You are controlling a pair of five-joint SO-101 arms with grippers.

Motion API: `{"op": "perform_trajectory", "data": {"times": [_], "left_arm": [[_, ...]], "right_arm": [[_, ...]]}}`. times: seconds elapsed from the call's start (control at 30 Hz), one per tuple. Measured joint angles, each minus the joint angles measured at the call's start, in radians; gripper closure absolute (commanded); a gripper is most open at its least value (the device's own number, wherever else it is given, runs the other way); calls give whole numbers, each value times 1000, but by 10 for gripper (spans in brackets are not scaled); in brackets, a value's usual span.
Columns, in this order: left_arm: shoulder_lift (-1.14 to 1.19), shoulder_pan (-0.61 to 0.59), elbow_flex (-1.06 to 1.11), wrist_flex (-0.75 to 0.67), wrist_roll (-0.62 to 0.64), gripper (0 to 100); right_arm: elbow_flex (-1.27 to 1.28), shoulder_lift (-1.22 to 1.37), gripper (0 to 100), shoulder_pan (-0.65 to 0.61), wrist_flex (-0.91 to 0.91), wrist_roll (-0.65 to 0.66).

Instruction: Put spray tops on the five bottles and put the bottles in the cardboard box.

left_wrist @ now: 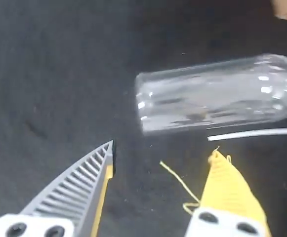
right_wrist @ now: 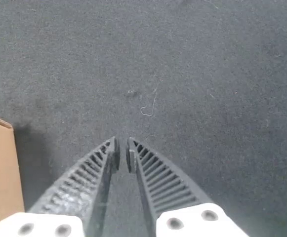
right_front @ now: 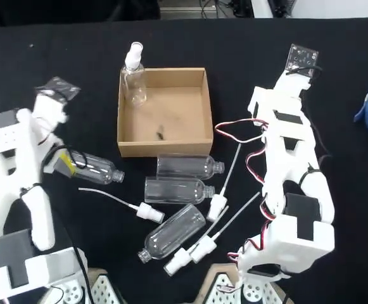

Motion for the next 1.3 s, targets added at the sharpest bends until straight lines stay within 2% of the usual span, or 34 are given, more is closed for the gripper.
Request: {"op": "perform_trajectory", "data": {"times": [0.17,0.3,0.5,0.67,0.93,1.23,1.3], "left_arm": [[0,103,-44,77,-100,676],[0,133,-46,75,-138,719],[0,137,20,-100,-155,725],[0,146,109,-184,-249,725],[14,158,163,-348,-264,729],[152,161,160,-371,-264,730],[152,161,160,-371,-264,761]], "right_arm": [[0,0,986,0,0,0],[0,0,986,0,0,0],[0,0,986,0,0,0],[0,0,986,0,0,0],[0,0,986,0,0,0],[0,0,986,0,0,0],[0,0,986,0,0,0]]}}
